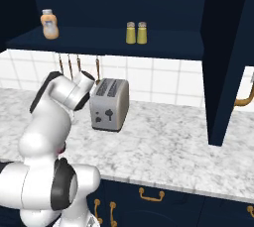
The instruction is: Put the shaker and condiment bottle from the counter next to their counterparts in the cabinet.
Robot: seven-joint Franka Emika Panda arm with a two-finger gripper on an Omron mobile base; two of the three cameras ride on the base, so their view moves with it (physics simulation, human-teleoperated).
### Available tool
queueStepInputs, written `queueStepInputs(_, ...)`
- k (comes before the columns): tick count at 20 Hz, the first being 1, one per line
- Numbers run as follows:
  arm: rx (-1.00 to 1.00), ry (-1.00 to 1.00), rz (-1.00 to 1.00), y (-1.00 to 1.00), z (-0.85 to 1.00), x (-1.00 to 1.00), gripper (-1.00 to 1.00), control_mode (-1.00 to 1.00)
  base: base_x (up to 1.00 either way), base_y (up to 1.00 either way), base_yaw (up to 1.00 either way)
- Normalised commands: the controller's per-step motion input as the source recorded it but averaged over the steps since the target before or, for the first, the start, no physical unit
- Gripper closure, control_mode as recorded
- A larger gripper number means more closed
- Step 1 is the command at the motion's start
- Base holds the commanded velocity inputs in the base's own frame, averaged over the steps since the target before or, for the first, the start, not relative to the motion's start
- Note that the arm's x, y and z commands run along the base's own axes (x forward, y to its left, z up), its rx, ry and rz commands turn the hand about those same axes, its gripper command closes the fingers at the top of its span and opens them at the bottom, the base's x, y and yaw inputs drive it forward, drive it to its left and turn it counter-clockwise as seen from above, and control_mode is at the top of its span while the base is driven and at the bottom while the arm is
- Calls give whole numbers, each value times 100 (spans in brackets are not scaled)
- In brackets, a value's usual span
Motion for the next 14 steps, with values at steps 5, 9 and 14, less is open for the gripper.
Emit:
queueStepInputs(5, -6, 2, 9, 18, -37, 3, -100, -100, 0, 0, 0)
queueStepInputs(9, 0, 0, 4, 0, -29, 10, -100, -100, 0, 0, 0)
queueStepInputs(14, 0, 0, 6, 0, -23, 1, -100, -100, 0, 0, 0)
